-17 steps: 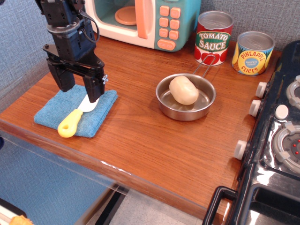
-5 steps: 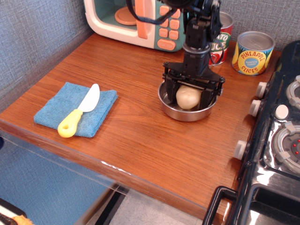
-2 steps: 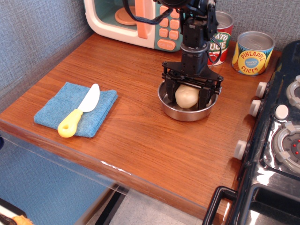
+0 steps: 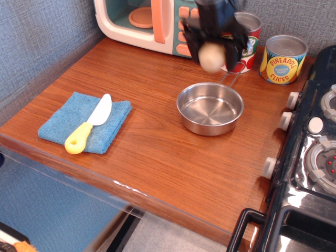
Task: Put the egg between the microwave and the blue cloth
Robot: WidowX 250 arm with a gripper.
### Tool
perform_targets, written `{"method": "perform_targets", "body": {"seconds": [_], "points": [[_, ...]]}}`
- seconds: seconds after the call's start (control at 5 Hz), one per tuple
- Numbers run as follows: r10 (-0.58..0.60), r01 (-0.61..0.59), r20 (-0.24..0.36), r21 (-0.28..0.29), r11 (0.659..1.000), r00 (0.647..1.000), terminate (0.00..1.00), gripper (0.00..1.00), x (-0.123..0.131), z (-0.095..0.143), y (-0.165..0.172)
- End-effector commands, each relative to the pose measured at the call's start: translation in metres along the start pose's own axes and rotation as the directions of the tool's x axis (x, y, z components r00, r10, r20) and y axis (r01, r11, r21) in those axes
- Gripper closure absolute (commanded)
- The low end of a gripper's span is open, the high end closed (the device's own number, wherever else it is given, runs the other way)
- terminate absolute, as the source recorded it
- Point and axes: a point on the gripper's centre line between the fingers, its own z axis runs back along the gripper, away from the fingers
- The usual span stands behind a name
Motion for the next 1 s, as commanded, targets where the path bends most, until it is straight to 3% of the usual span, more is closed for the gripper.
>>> {"method": "perform_targets", "body": {"seconds": [0.0, 0.2, 0.4, 0.6, 0.8], "points": [[0.036, -0.027, -0.060, 0.150, 0.988, 0.998, 0.00, 1.00, -0.034, 0.030, 0.085], [0.049, -0.026, -0.101, 0.214, 0.977, 0.994, 0.00, 1.00, -0.053, 0.020, 0.133], [0.061, -0.037, -0.100, 0.226, 0.973, 0.993, 0.00, 1.00, -0.062, 0.009, 0.184], [0.088, -0.069, -0.071, 0.243, 0.968, 0.994, 0.00, 1.00, -0.065, -0.002, 0.210], [0.131, -0.111, -0.090, 0.201, 0.973, 0.987, 0.00, 1.00, -0.067, -0.021, 0.221]]}}
